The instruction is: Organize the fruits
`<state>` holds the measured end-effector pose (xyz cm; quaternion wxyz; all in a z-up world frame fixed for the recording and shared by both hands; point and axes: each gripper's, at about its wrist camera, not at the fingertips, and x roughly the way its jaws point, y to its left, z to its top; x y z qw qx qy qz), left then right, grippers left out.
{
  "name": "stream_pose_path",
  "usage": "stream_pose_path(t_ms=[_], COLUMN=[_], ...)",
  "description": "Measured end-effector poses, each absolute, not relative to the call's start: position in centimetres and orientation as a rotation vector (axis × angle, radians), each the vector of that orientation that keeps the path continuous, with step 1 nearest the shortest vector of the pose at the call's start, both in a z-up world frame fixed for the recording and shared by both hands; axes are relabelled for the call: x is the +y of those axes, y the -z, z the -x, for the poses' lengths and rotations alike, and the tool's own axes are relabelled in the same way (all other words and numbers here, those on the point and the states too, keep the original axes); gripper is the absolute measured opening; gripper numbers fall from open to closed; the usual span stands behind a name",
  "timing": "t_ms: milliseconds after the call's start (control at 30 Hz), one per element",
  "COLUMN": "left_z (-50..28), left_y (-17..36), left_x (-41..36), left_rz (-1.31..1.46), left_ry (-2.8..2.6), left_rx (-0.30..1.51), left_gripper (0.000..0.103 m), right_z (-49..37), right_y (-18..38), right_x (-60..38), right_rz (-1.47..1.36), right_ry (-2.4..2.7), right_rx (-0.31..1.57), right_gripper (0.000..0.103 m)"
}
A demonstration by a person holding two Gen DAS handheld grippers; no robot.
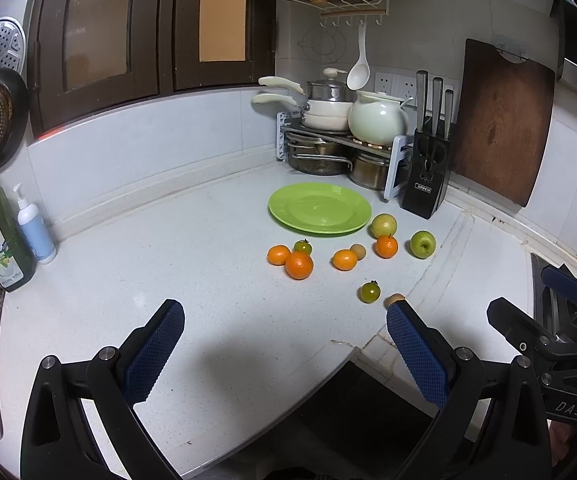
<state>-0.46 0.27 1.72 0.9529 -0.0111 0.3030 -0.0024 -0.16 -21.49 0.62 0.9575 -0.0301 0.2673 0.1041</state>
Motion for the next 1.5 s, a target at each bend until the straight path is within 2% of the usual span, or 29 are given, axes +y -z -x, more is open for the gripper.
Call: stream_pose_path(t_ms=[633, 1000, 1167, 1433, 1500], left_z=[0.3, -2.6, -5.2, -9.9, -11.0], left_y=[-1.2, 0.4, 1.2, 3.3, 4.1], left_x=[0.0, -0.2, -0.5, -1.8, -2.2], left_rz=[0.02, -0.087, -0.134, -0.248, -0.273], left_ry=[0.016, 0.118, 0.204, 0.436, 0.495], left_rx=[0.625, 0.624, 0.618, 0.639, 0.65], left_gripper=[0.103, 0.103, 0.094, 0.072, 0.07], right_z=[-0.1, -1.9, -3.7, -7.4, -8.1], right_y=[-0.4, 1.1, 1.9, 4.2, 4.8], right_x=[-21.4, -21.1, -20.9, -20.1, -19.8], right_rz=[0.059, 0.079, 0.075, 0.076, 0.073], right_ry=[-0.216, -0.181, -0.155, -0.135, -0.136], right_rx=[0.552, 0.583, 0.61, 0.693, 0.713], right_gripper=[0.102, 0.102, 0.102, 0.088, 0.083])
